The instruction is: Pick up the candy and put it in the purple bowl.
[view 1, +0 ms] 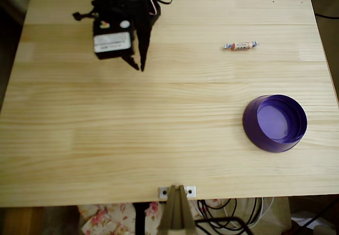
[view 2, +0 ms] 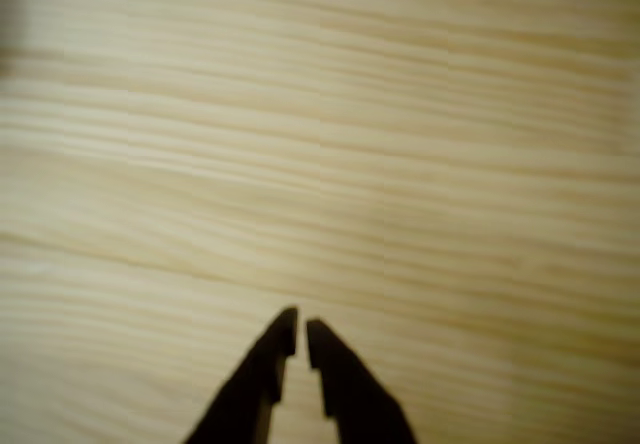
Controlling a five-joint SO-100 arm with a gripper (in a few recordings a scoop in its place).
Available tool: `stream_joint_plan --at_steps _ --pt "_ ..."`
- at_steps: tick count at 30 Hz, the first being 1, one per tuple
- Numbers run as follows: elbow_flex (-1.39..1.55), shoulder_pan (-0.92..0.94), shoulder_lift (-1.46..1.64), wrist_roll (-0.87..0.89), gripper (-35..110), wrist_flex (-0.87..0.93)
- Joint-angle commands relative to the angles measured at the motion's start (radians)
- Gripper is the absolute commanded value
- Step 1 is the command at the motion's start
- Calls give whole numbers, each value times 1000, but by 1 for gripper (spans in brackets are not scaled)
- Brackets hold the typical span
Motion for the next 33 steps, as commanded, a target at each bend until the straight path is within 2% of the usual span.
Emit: stream_joint_plan --at_steps 1,15,20,25,30,33 --pt "-115 -32 12 14 -1 -8" --pt "-609 -206 -540 34 -1 20" --pt "-638 -325 -554 -6 -1 -123" --pt "-632 -453 -626 -132 -1 -215" --pt "-690 -531 -773 -255 0 -149" --pt "-713 -540 -865 -236 0 -156"
